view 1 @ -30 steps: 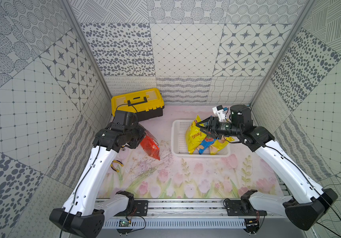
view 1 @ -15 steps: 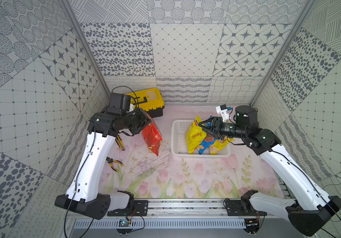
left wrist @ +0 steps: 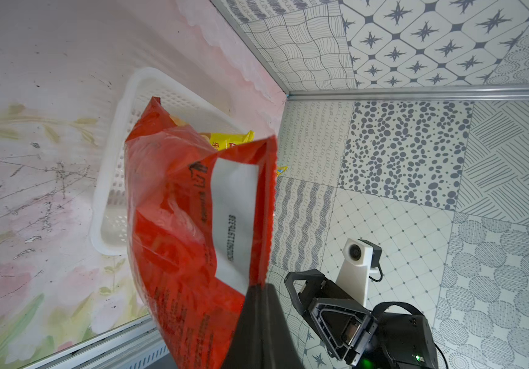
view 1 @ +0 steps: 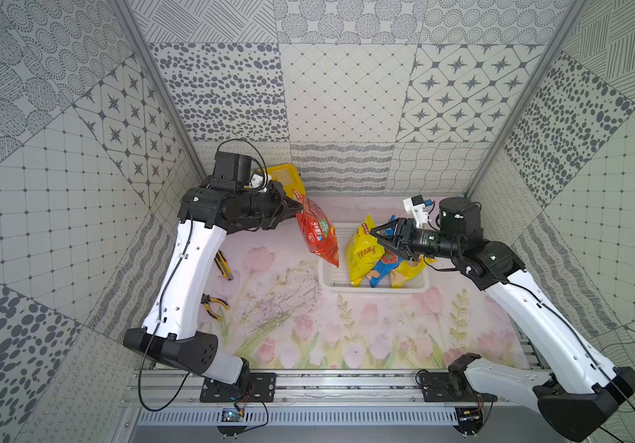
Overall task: Put the potato chips into the basket
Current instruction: Pick up the potato chip from the center of the board, then place the potato chip in the basket.
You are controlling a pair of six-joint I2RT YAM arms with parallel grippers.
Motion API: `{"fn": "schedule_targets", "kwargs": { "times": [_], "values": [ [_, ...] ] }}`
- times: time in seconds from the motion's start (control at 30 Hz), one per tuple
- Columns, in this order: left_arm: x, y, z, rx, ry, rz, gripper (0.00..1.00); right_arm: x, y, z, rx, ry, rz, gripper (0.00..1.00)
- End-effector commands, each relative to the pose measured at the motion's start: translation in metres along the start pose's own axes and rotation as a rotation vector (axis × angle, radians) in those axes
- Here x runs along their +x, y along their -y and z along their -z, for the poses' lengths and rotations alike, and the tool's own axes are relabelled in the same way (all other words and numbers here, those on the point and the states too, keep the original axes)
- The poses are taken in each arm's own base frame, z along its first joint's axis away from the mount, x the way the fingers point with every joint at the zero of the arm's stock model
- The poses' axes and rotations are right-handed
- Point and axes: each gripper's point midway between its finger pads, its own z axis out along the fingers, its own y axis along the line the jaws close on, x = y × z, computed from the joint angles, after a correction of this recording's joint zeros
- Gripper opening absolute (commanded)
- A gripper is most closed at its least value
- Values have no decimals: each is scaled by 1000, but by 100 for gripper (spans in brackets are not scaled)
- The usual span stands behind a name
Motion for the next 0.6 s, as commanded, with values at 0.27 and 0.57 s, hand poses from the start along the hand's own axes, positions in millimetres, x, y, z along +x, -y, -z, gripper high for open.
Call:
{"fn": "schedule_targets", "kwargs": {
  "times": [0.27, 0.57],
  "values": [
    [6, 49, -44, 248, -221, -66, 0, 0, -9, 12, -21, 41, 24, 54],
    [13, 47, -71, 248, -290, -71, 0, 2, -7, 21, -11, 63, 19, 54]
  ]
}}
